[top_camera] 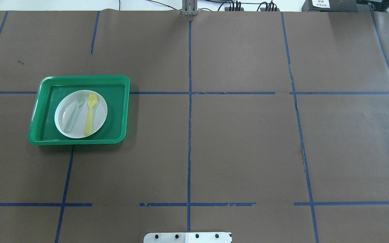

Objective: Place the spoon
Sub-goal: 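Move the left gripper toward the green tray and plate, then lower the left gripper over the yellow spoon on the plate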

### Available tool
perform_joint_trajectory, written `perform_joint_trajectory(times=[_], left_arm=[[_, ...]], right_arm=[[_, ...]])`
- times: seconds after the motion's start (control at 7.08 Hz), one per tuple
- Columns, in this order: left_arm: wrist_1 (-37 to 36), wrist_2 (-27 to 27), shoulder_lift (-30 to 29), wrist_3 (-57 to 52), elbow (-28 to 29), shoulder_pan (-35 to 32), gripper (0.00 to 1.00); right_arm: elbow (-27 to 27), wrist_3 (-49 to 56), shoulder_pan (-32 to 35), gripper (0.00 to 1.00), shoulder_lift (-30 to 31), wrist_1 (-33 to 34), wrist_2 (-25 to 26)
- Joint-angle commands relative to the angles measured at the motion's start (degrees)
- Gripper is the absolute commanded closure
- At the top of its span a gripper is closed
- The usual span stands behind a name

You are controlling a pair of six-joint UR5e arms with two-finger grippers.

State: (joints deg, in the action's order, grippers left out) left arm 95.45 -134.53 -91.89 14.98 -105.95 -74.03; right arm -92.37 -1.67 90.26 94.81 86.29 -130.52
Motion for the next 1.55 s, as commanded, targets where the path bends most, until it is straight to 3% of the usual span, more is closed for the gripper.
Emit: perform_joint_trajectory(times=[0.0,0.28,0.57,0.85,1.13,1.41], left_arm=[[13.3,7.22,-4.41,23.77,1.0,12.71,0.0],[14.23,12.07,-13.53,36.11,7.13,22.48,0.0],[14.32,17.34,-15.42,40.64,9.89,27.61,0.03],[14.32,18.96,-15.25,41.88,10.59,29.9,0.18],[14.41,18.87,-15.42,42.24,11.73,30.43,0.41],[14.41,18.78,-15.51,42.15,11.91,30.44,0.47]], right_arm=[[0.0,0.0,0.0,0.0,-0.06,0.02,0.0],[0.0,0.0,0.0,0.0,0.02,-0.06,0.0],[0.0,0.0,0.0,0.0,0.02,-0.06,0.0],[0.0,0.0,0.0,0.0,0.02,0.02,0.0],[0.0,0.0,0.0,0.0,0.02,0.02,0.0],[0.0,0.0,0.0,0.0,0.02,0.02,0.0]])
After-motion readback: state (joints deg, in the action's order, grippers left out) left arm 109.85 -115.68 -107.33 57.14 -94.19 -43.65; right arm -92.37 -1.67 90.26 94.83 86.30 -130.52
